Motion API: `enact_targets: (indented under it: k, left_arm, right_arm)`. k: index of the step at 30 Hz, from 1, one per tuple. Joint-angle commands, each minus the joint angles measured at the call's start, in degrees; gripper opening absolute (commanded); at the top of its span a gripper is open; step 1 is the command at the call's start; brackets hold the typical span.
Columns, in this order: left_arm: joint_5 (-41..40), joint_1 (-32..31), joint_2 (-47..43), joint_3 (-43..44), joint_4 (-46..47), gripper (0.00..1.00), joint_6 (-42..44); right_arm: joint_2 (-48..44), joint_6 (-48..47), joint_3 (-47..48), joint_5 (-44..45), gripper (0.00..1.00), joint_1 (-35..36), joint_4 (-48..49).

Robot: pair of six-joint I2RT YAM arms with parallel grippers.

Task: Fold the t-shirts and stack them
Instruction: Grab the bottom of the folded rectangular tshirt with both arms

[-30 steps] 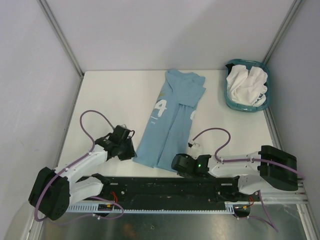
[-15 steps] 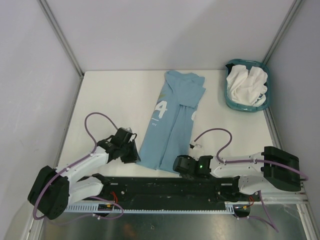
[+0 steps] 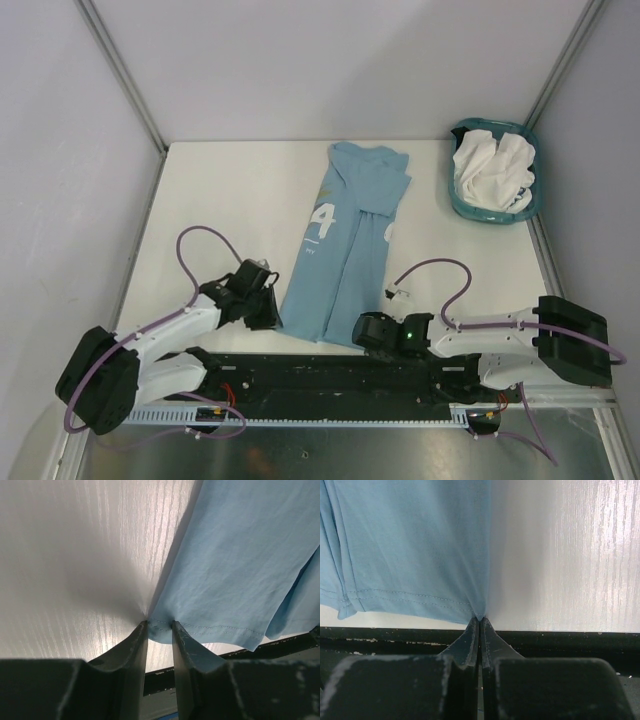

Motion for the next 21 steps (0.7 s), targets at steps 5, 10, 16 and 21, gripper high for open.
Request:
enact_targets:
  k: [5,10,16,21]
  left_arm:
    - [-0.6,-3.3,1.1,0.6,0.4,0.20,-0.8]
    - [0.9,-5.1,0.2,1.9,0.3,0.02,-1.2]
    - [3.0,-6.7,-3.6,3.1,-0.8,0.00,-3.2]
    - [3.5,-6.9,-4.5,7.0,-1.3,0.00,-3.7]
  right_arm:
    - [-1.3,0.5,-0.9,0.7,0.00,0.1,-2.9]
    - [-3.1,0.3,-0.9,0.9,0.00,0.0,-3.9]
    - [-6.3,0.3,-0.5,0.3,0.00,0.9,-4.1]
    - [-8.6,-1.7,2.3,2.2,0.00,0.4,-5.9]
